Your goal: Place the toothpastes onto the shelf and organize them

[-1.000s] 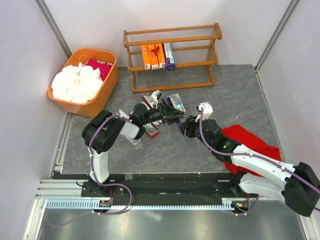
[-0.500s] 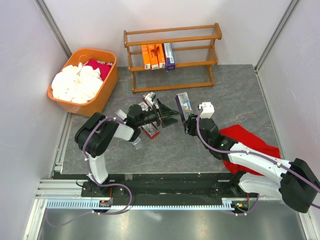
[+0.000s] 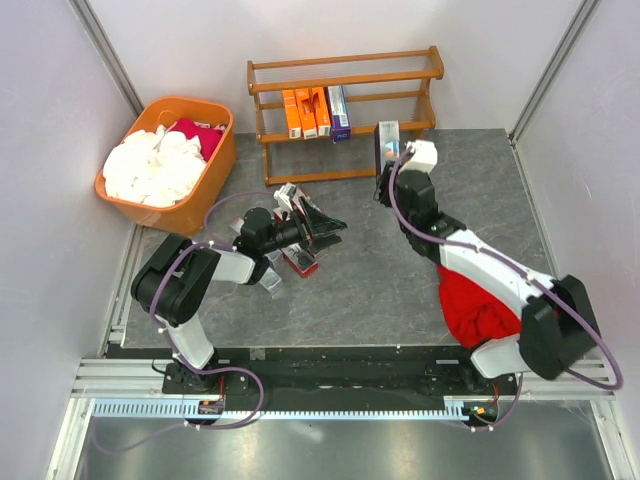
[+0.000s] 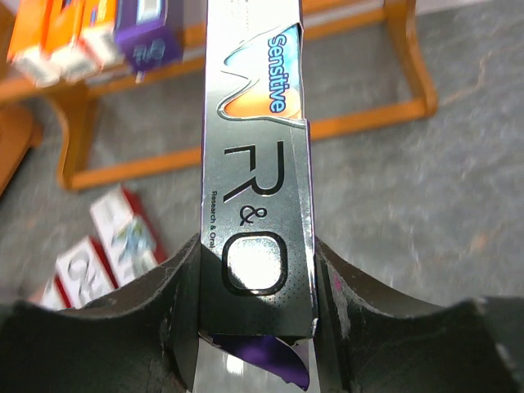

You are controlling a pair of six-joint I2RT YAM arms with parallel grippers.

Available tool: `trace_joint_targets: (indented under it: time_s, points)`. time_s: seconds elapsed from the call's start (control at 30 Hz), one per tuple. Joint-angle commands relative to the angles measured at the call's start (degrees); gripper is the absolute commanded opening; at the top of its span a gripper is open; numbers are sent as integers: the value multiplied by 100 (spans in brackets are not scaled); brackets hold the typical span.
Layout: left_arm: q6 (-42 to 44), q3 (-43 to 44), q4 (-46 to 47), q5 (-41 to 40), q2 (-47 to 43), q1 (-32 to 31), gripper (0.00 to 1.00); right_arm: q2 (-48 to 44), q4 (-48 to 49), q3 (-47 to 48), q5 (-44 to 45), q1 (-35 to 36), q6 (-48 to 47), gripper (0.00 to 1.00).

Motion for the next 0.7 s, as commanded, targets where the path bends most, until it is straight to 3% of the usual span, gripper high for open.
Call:
trace_joint_targets:
  time_s: [0.0,0.33,0.67]
  points:
    - [318,-80,47,0,-133,53,100,848,340,1056,-502,-370,-288,42]
    - [274,-151,170,79,-141,105,100,2713,-161,3525,-1109,-853,-499,43]
    - [248,-177,267,123,-150,105,100,4119,-215,4960,-1136,-942,-613,45]
